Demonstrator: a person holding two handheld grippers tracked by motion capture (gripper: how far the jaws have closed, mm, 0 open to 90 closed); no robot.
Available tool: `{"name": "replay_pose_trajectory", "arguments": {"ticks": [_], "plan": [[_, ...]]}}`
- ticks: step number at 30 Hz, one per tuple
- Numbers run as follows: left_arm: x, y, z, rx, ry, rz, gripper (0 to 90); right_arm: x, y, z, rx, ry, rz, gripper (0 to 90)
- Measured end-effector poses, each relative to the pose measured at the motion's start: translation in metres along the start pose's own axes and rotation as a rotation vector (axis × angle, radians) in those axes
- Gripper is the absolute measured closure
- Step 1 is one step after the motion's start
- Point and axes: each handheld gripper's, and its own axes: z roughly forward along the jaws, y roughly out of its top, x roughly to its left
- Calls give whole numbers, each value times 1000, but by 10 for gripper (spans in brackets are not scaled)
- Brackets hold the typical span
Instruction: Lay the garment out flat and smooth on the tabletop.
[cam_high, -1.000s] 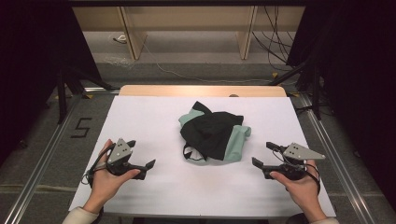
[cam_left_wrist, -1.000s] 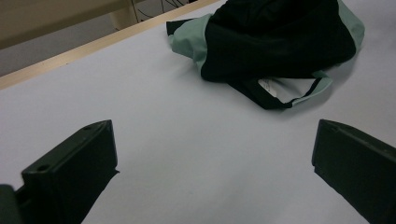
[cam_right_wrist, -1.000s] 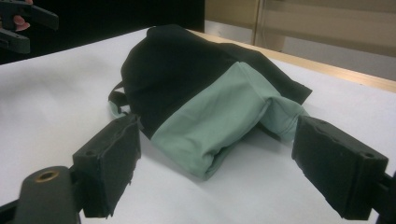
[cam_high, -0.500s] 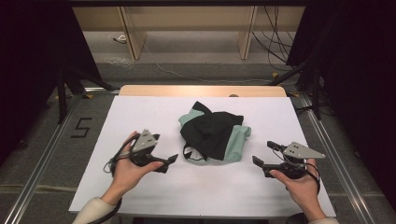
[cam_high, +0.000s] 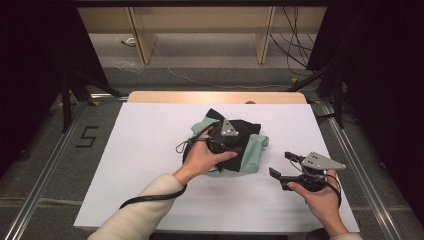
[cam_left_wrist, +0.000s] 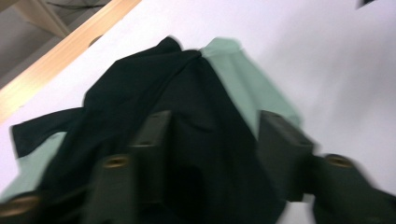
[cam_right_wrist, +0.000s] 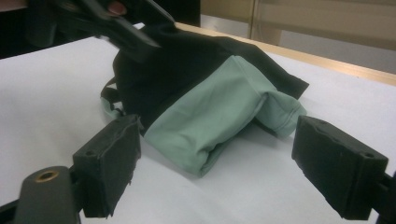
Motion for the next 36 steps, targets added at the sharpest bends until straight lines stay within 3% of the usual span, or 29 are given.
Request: {"name": "replay_pose_trajectory", "arguments": {"ticks": [1, 4, 6, 9, 12, 16, 18, 19, 20, 23, 26, 28, 30, 32, 36], "plan": [[1, 0, 3, 15, 18, 20, 540, 0, 0, 0, 2, 0, 1, 164], [6, -3, 5, 34, 5, -3, 705, 0, 0, 1, 7, 4, 1, 164], [9, -7, 1, 31, -22, -32, 779, 0, 0, 2, 8, 4, 2, 165], [10, -12, -12, 22, -41, -28, 850, 0, 1, 4, 12, 5, 2, 165], [8, -23, -33, 10, -50, -14, 856, 0, 1, 5, 11, 3, 3, 165], [15, -47, -67, -34, -32, -75, 856, -1, 1, 6, 14, 3, 4, 167], [22, -62, -81, -26, -10, -92, 856, -2, 2, 7, 14, 3, 10, 168], [22, -62, -81, -26, -10, -92, 856, -2, 2, 8, 14, 4, 6, 168], [28, -80, -91, -14, 0, -126, 855, -2, 3, 10, 15, 7, 6, 170], [39, -105, -98, 8, 4, -184, 854, -1, 4, 15, 30, 14, -2, 173], [49, -121, -102, 37, 42, -206, 851, 1, 6, 23, 53, 27, -11, 176], [54, -125, -105, 42, 58, -224, 850, 2, 6, 28, 66, 34, -17, 178], [57, -125, -108, 65, 81, -217, 847, 3, 8, 32, 75, 39, -20, 178], [58, -124, -109, 78, 77, -211, 842, 3, 9, 36, 78, 46, -23, 181], [49, -109, -110, 43, 79, -175, 778, 5, 9, 40, 85, 56, -23, 183]]}}
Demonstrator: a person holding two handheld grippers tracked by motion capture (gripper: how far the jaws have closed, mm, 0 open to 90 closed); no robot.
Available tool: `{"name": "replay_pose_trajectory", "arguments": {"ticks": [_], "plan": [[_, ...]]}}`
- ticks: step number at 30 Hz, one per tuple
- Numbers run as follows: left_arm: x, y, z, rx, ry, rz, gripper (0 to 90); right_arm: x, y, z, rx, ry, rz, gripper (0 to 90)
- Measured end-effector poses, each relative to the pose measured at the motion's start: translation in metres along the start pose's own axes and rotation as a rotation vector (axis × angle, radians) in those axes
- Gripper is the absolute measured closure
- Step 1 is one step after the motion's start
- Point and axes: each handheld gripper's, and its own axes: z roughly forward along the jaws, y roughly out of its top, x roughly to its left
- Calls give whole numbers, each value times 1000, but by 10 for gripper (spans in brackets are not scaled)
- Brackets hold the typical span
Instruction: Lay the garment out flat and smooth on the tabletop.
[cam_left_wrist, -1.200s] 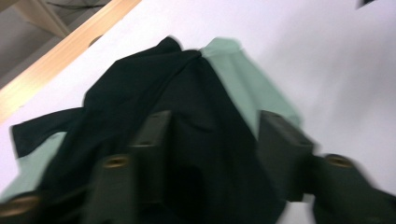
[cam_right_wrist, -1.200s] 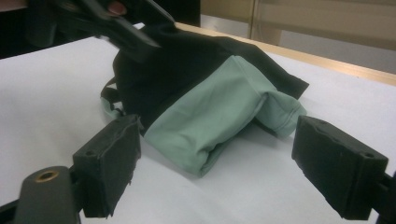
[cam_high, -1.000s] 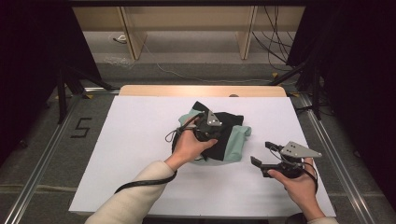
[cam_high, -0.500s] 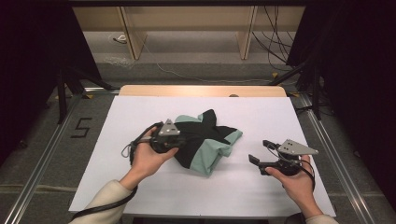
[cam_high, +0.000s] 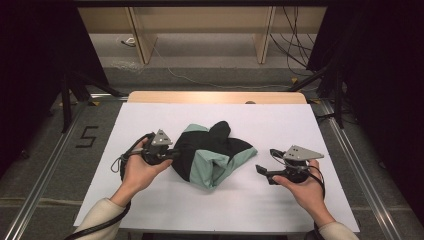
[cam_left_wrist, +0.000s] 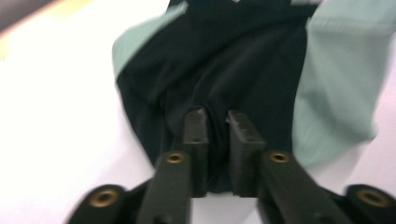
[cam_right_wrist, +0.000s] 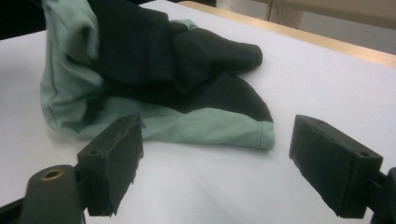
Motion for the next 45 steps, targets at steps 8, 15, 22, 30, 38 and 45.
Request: {"name": "replay_pose_trajectory", "arguments": {"ticks": [8, 15, 22, 30, 38, 45], "plan": [[-49, 43, -4, -129, -95, 118, 351, 0, 0, -1, 0, -6, -2, 183], [-94, 66, 43, -4, -148, 279, 263, 1, 0, -2, -1, -6, -1, 183], [-97, 65, 77, 129, -10, 358, 546, -1, -1, 1, 6, -3, 3, 182], [-78, 56, 19, -12, -34, 185, 804, -8, 5, 22, 59, 9, 10, 209], [-41, 22, -39, -96, -10, -5, 804, -22, 17, 70, 164, -21, 3, 258], [-23, -26, -52, -40, -26, -116, 802, -18, 25, 115, 279, -4, -24, 445]]}}
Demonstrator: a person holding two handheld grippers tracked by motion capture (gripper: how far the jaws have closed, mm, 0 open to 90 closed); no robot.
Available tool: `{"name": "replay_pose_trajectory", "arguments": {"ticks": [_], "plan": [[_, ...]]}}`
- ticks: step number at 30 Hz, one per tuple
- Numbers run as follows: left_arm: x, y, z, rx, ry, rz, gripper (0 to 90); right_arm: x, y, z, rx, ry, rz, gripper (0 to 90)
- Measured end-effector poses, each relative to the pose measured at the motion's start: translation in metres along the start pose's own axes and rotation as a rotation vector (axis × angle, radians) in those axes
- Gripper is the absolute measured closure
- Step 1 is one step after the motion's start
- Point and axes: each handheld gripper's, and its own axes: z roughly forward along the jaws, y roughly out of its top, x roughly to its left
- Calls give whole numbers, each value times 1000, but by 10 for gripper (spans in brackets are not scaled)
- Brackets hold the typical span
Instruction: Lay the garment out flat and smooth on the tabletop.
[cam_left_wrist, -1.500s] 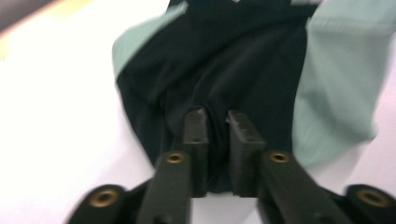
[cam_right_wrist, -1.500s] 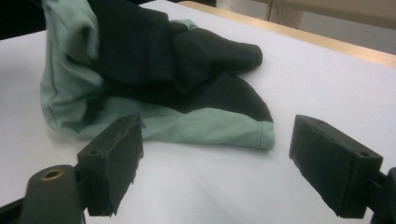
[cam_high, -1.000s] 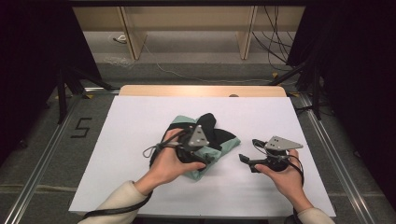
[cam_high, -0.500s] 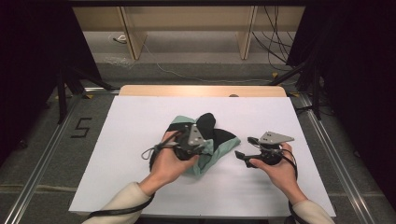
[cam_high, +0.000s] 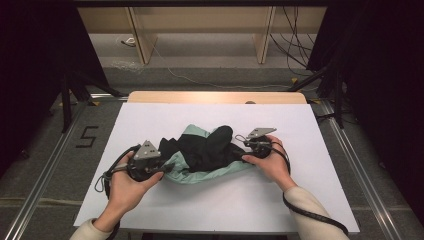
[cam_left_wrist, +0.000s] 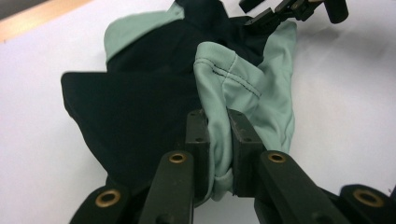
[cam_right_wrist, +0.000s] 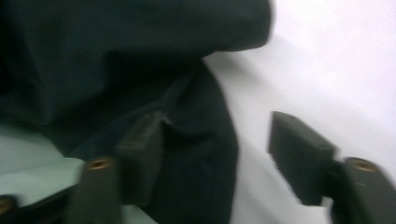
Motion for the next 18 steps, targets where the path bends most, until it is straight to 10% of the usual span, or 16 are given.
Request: {"name": "replay_pose_trajectory", "arguments": {"ticks": [6, 18], "plan": [[10, -10, -2, 1, 13, -32, 799, 21, 0, -10, 119, 96, -103, 849], [3, -18, 1, 8, -27, -16, 795, 46, -38, -80, 260, 152, -119, 880]]}}
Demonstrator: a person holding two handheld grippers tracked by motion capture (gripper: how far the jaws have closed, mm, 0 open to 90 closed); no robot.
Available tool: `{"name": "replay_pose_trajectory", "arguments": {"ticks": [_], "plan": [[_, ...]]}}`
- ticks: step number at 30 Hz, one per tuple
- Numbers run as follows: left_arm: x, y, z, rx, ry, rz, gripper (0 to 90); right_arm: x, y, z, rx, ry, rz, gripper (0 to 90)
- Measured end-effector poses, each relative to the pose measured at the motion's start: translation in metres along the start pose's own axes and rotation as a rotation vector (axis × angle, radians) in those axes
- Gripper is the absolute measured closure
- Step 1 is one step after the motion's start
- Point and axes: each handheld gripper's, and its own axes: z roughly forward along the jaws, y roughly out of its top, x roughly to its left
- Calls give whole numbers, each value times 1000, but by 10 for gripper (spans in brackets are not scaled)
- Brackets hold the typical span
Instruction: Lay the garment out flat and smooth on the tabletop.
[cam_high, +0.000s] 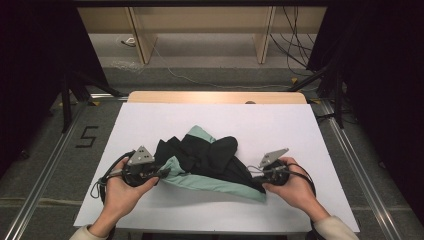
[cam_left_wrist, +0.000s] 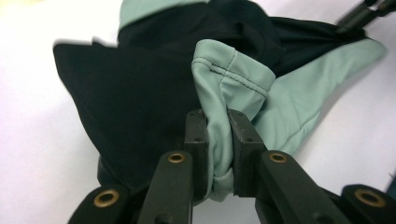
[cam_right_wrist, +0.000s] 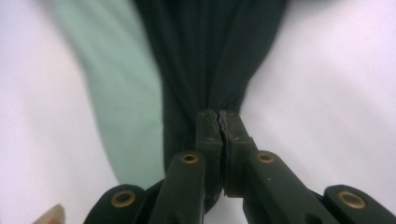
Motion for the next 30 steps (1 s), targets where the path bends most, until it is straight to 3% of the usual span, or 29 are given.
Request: {"name": "replay_pose_trajectory", "arguments": {"ticks": [1, 3, 7, 8, 9, 12, 13, 14, 15, 16, 17, 18, 20, 22, 26, 30], "plan": [[0, 0, 0, 0, 0, 0, 795, 6, -5, -3, 14, 18, -7, 880], [-1, -6, 0, 23, -41, -19, 789, 16, -13, -5, 42, 52, -29, 878], [-3, -10, -2, 59, -53, -19, 749, 23, -13, -4, 67, 83, -46, 845], [-4, -11, -7, 69, -46, -19, 710, 21, -8, -7, 47, 63, -41, 722], [-4, -11, -7, 69, -46, -19, 667, 20, -7, -9, 26, 51, -37, 682], [-1, -8, -21, 39, -7, -21, 480, 13, 0, -16, -104, -17, -22, 560], [0, -6, -25, 31, 12, -12, 480, 13, 0, -16, -104, -17, -22, 560], [2, 0, -32, 5, 30, -8, 414, 11, 5, -16, -173, -37, -24, 505], [2, 0, -32, 5, 30, -8, 400, 11, 5, -16, -173, -37, -24, 505], [4, 9, -35, -32, 31, -14, 374, 10, 12, -13, -224, -30, -31, 473], [4, 9, -35, -32, 31, -14, 360, 10, 12, -13, -224, -30, -31, 473], [5, 16, -34, -57, 36, -12, 349, 11, 21, -6, -264, -6, -49, 454], [5, 21, -33, -65, 37, -5, 341, 12, 25, -3, -274, 5, -58, 445], [11, 31, -18, -57, 30, 2, 335, 17, 43, 11, -326, 76, -100, 424], [23, 31, 8, 16, 90, 21, 309, 25, 62, 33, -328, 138, -151, 399], [26, 24, 21, 50, 53, 25, 286, 36, 74, 53, -303, 176, -211, 374]]}}
